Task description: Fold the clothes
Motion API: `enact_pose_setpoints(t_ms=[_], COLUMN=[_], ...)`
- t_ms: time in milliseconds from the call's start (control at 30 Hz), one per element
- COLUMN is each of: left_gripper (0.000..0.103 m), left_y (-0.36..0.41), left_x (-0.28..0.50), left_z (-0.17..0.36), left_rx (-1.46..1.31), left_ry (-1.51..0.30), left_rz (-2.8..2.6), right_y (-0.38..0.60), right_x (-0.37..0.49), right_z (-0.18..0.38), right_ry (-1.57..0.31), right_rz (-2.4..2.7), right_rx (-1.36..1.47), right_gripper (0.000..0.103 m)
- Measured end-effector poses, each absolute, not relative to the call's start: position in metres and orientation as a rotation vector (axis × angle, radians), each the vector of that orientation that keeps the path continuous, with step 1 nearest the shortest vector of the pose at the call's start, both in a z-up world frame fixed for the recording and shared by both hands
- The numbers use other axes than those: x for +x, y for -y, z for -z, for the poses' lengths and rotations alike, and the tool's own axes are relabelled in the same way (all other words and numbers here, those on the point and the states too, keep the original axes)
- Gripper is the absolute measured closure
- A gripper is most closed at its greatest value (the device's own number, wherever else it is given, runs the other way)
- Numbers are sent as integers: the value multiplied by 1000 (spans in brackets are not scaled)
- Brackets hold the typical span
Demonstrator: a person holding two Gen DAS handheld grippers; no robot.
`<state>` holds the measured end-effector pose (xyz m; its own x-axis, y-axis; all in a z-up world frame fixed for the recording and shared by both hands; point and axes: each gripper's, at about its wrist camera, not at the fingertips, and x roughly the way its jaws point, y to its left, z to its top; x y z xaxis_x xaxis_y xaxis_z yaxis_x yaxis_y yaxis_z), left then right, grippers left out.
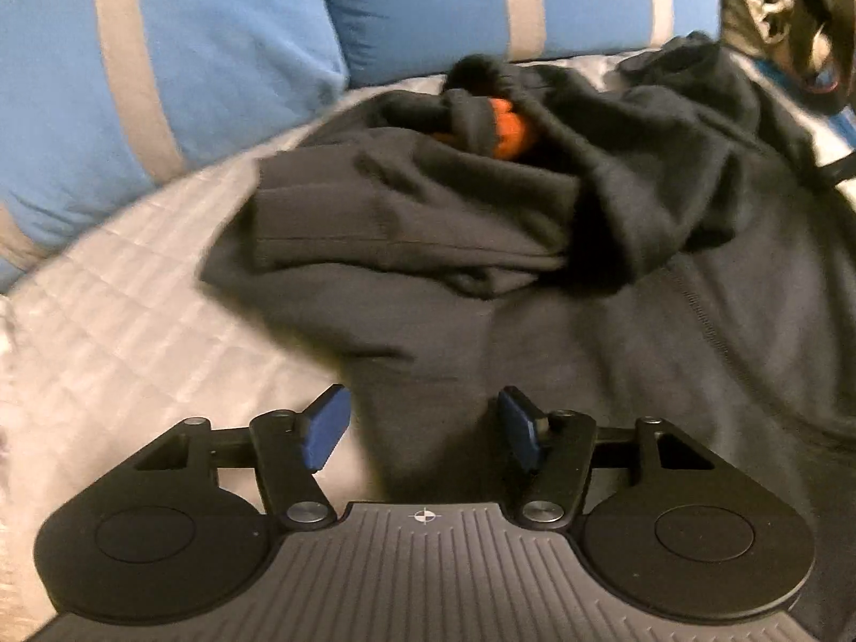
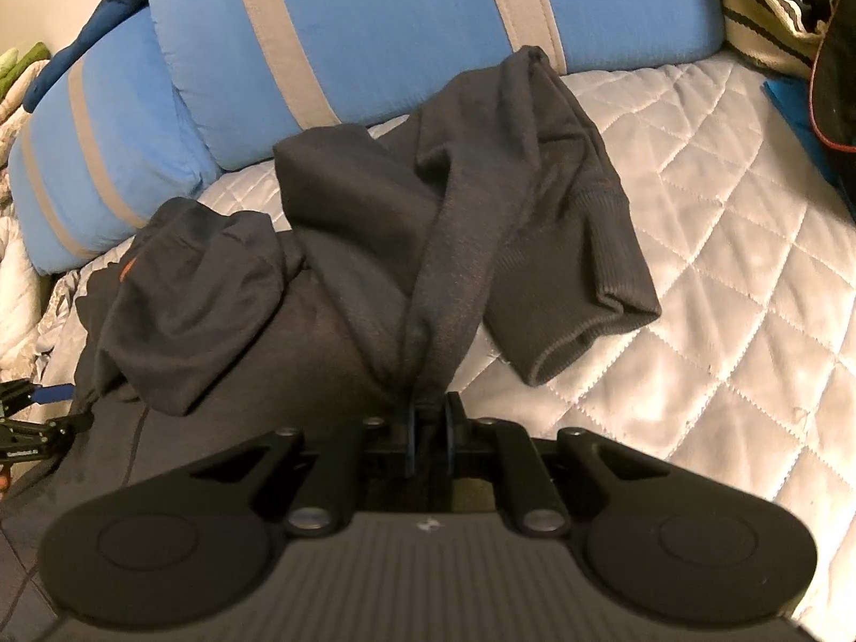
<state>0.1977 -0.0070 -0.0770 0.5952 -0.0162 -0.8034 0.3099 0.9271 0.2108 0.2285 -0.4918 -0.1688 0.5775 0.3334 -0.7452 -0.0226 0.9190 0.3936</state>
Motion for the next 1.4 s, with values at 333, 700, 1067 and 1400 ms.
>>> enact_pose_setpoints(t_ms=[333,700,1067,1400], left_gripper=[43,72,95,95], left_y=[-48,-19,-34,-87], left_x=[184,190,193,185], left_z=[73,76,58,65], left_rx=[329,318,308,57], left_ry=[-862,-891,-846,-873], left_rz=[119,217,118,105], right_y=[490,485,481,503], right_x=[229,231,229,211], right_z=[170,169,143,146], right_ry=[-936,-943,-941,-949], right_rz=[-220,-209,-170,-144], right_rx=[345,325,248,288], right_gripper=[93,93,95,96])
